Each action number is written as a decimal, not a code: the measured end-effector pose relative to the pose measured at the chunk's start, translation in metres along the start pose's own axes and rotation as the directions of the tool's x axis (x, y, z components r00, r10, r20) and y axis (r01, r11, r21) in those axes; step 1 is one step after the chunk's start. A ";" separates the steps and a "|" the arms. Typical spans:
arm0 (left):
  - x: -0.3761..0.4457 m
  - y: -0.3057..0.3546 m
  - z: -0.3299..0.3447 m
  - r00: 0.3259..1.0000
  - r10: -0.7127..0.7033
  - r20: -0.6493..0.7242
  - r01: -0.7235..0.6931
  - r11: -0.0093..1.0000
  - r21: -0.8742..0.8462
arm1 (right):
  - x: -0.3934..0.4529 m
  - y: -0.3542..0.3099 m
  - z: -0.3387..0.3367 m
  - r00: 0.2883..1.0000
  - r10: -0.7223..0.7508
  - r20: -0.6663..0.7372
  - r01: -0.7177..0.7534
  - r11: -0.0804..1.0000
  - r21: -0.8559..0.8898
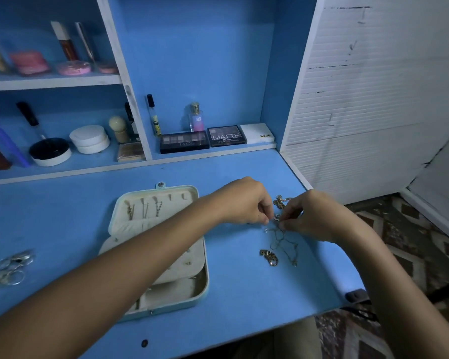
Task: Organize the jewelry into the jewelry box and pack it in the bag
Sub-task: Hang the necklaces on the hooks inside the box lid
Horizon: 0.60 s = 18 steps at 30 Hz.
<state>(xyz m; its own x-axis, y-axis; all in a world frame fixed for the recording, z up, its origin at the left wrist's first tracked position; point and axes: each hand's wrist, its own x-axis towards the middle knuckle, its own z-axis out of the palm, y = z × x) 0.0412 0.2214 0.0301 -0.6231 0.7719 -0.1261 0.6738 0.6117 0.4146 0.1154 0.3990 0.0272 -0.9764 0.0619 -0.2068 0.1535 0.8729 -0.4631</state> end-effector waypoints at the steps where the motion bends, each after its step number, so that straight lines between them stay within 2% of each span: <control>1: 0.003 0.001 0.001 1.000 0.007 0.005 -0.007 1.000 0.009 | 0.000 0.001 0.000 1.000 0.003 -0.003 -0.003 1.000 0.009; 9: 0.014 0.006 0.005 0.999 0.009 0.040 -0.013 0.996 0.088 | 0.001 0.006 -0.002 1.000 0.029 0.002 -0.029 1.000 0.003; 15: 0.019 0.010 0.005 1.000 -0.001 0.008 0.000 0.987 0.163 | -0.002 0.008 -0.001 0.999 0.033 -0.008 -0.033 0.999 -0.002; 18: 0.021 0.011 0.007 1.000 0.004 0.014 -0.006 0.993 0.119 | -0.003 0.009 0.000 0.999 0.031 -0.018 -0.031 0.999 0.009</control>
<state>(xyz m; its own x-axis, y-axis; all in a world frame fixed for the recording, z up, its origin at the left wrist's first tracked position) 0.0381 0.2456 0.0254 -0.6147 0.7768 -0.1367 0.7200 0.6234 0.3050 0.1194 0.4066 0.0232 -0.9737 0.0977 -0.2057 0.1849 0.8663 -0.4639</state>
